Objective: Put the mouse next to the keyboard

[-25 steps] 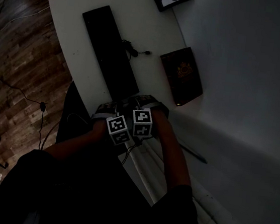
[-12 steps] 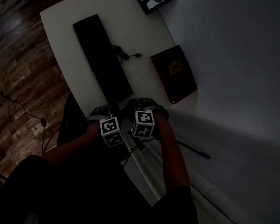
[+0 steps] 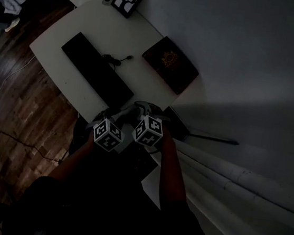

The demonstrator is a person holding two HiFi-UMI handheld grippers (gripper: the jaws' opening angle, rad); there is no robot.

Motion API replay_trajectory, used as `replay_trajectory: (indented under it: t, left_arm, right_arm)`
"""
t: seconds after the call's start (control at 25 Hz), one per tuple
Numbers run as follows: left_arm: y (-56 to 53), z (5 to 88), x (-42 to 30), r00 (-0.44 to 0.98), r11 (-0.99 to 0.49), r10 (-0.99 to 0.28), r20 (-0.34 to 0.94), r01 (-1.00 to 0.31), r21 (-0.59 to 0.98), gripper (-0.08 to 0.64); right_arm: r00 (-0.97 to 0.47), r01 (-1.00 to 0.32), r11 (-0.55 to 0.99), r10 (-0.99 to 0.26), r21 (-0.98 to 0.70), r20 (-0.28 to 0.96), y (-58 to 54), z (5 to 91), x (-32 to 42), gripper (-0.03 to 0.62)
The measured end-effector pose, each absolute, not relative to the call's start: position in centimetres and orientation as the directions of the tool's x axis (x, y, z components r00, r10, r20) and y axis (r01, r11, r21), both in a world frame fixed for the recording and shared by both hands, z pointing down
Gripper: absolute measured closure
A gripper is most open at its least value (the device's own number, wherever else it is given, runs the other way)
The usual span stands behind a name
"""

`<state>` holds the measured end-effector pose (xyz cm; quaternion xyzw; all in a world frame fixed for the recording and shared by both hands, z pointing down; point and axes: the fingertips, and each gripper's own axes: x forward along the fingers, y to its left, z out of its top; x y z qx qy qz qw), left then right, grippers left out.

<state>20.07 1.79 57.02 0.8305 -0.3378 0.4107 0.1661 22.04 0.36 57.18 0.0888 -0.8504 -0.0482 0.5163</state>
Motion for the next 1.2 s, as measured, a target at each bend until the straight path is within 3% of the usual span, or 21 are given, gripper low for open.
replay_trajectory:
  t: [0.08,0.12,0.2,0.24,0.48,0.92,1.2]
  left_arm:
    - [1.2,56.0,19.4,0.451,-0.706,-0.46,0.765,-0.708,-0.006,0.519]
    - [0.9,55.4,19.3,0.466,-0.704,-0.475,0.747,-0.711,-0.004,0.551]
    - [0.6,54.5,19.3,0.503,-0.712,-0.487,0.714,-0.702,0.009,0.557]
    - [0.6,54.2,19.2,0.521,-0.724,-0.483,0.704,-0.69,0.014,0.557]
    - [0.6,52.6,17.8,0.599,-0.787,-0.452,0.661,-0.617,0.021,0.557]
    - [3.7,49.4,15.0,0.752,-0.898,-0.35,0.558,-0.438,0.027,0.557]
    - [7.2,48.1,15.3,0.793,-0.911,-0.335,0.509,-0.411,0.04,0.557]
  right_arm:
    - [-0.468,-0.217,0.952,-0.296,0.216,0.833,0.4,56.0,21.5,0.351]
    - [-0.467,-0.292,0.926,-0.355,0.238,0.81,0.1,55.3,21.6,0.411]
    - [-0.447,-0.458,0.852,-0.466,0.253,0.763,-0.2,54.5,22.3,0.524]
    - [-0.428,-0.538,0.807,-0.512,0.245,0.745,-0.2,54.2,22.7,0.547]
    - [-0.211,-0.845,0.464,-0.746,0.266,0.632,0.4,51.1,22.8,0.572]
    - [0.116,-0.922,0.091,-0.861,0.376,0.495,5.9,48.2,21.5,0.572]
    - [0.101,-0.939,0.086,-0.855,0.332,0.508,11.0,47.4,20.4,0.572]
